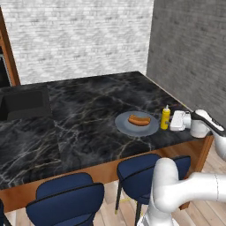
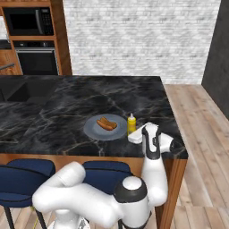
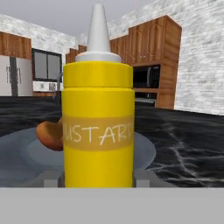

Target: Move the hot dog bun to the plate on the dining table and place the condiment next to that plate. Then navigate to the fridge and take the sausage and place it on the plate as well.

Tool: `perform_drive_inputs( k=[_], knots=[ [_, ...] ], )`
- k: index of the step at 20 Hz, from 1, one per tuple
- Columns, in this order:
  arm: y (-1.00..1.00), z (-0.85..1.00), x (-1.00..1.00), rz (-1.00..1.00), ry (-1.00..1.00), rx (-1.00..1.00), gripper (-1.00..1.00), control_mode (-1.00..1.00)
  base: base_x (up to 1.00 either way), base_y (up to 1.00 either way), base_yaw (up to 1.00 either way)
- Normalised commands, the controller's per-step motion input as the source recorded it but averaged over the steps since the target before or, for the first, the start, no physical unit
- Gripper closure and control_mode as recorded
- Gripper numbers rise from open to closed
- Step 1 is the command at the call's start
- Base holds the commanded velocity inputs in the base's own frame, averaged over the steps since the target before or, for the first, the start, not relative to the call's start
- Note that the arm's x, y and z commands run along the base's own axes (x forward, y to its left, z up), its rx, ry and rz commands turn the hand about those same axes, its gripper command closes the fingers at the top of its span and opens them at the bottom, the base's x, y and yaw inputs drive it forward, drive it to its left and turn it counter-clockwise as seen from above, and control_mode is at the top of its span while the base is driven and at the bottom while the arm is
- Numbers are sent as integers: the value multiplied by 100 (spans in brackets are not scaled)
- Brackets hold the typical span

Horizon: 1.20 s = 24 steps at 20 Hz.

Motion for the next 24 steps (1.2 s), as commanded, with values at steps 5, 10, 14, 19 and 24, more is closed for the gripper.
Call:
perform_drive_inputs(
  k=[5,10,14,19,24],
  knots=[
    [0,-27,16,1,-9,-1,100,-100,0,0,0],
    [3,-18,4,0,0,-4,-100,-100,0,0,0],
    [10,0,-7,0,2,0,-100,-100,0,0,0],
    [7,1,-29,0,0,0,-100,-100,0,0,0],
    [2,10,-41,0,0,0,-100,-100,0,0,0]
  ],
)
